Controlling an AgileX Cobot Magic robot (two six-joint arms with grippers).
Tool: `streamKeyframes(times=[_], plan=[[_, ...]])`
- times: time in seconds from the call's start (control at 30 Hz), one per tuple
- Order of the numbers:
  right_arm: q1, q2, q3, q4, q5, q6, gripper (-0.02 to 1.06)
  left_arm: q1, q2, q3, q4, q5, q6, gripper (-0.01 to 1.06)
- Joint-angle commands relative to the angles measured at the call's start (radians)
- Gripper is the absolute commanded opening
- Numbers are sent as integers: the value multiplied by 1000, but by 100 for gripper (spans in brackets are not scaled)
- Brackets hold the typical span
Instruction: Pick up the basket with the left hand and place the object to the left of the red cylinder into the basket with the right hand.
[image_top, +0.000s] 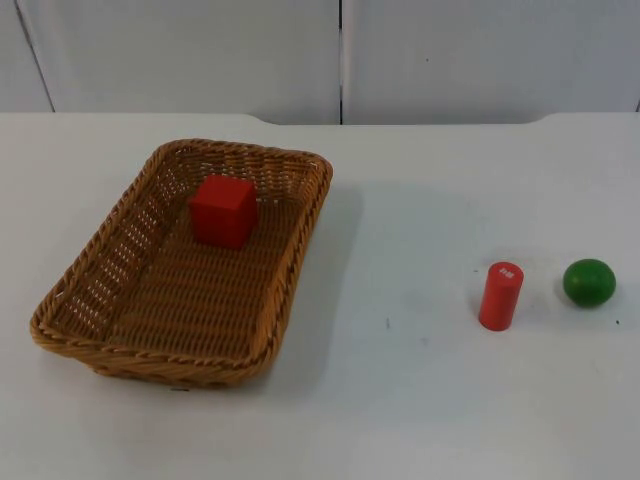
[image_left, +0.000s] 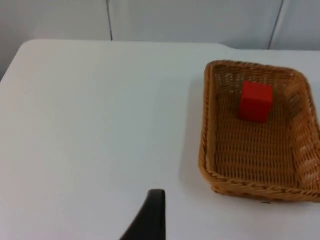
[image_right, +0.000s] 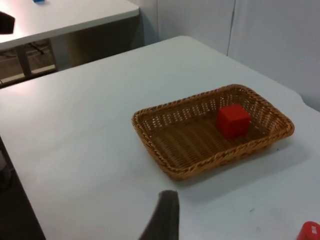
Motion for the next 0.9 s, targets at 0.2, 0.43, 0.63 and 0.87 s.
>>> streamKeyframes(times=[0.2,0.43,0.63,0.87], plan=[[-3,-131,6,-8,125,29,75,5,-5,4,73,42,-20,89],[-3,-210,6,-42,157,62,75,5,-5,9,105,51,-20,89],[-3,-276,6,-105,226,137,75,5,-5,24,121,39,-30,89],[-3,-319,6,-148,298,184,75,5,-5,24,121,39,-34,89]])
